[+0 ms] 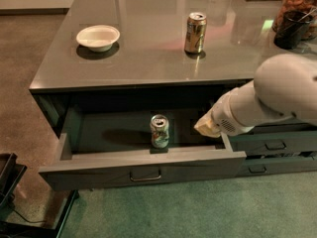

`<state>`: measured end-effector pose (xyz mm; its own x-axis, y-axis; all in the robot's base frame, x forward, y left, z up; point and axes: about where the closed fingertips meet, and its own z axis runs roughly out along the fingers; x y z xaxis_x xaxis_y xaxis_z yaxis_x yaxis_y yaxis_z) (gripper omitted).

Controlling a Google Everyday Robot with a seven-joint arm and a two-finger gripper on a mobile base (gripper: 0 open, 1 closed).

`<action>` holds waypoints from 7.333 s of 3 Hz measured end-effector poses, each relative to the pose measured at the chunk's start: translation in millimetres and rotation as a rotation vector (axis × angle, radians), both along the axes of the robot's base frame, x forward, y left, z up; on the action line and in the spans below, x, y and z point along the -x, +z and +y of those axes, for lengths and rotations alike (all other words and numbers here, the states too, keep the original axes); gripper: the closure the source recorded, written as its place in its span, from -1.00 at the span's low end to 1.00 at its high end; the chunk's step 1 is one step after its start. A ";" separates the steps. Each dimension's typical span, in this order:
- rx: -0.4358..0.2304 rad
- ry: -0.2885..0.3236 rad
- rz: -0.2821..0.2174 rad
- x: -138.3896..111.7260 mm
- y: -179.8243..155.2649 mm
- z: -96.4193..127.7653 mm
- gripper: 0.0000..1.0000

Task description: Pick 7up can from top drawer and place on counter

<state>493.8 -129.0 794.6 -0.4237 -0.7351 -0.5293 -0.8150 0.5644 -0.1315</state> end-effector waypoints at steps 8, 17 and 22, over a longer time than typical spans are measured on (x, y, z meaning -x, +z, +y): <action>-0.220 0.015 -0.263 -91.8 -83.3 131.5 -0.82; -0.083 0.188 -0.135 -115.1 -78.2 124.9 1.00; -0.028 0.334 -0.065 -98.5 17.6 135.9 1.00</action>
Offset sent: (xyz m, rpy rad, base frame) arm 0.0296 0.0975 -0.0664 0.3873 -0.0947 -0.0516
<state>592.3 6.9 812.2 -0.1266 -0.8122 -0.5695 -0.9460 0.2715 -0.1770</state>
